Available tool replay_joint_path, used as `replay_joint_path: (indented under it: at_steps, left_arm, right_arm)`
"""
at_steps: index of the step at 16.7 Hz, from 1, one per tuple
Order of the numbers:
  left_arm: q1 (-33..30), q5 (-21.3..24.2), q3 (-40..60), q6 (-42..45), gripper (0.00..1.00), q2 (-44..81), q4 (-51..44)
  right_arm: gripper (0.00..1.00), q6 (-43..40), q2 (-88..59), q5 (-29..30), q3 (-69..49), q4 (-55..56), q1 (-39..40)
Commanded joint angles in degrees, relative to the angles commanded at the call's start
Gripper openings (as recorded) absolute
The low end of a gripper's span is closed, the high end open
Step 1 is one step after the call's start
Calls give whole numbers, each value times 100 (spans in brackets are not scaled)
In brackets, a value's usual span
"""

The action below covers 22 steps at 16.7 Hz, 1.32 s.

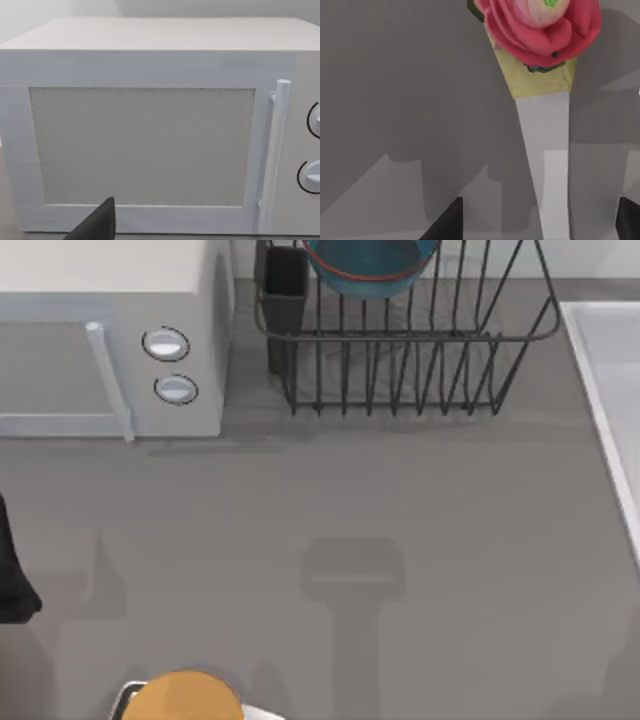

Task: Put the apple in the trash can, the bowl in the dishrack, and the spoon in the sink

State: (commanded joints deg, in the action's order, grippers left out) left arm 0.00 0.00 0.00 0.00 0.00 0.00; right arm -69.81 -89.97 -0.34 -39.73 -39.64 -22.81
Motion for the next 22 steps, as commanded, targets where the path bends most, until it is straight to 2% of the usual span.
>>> replay_joint_path:
  at_steps: [4,11,19,22]
  left_arm:
    - [0,0,0,0,100,0,0]
    - [0,0,0,0,100,0,0]
    - [0,0,0,0,100,0,0]
    - [0,0,0,0,100,0,0]
  right_arm:
    - [0,-49,142,-4,-319,-425,-10]
    - [0,-65,868,-1,-1467,-2419,-26]
    - [0,-31,911,1,-1643,-2605,-8]
    - [0,0,418,8,-2184,-2841,70]
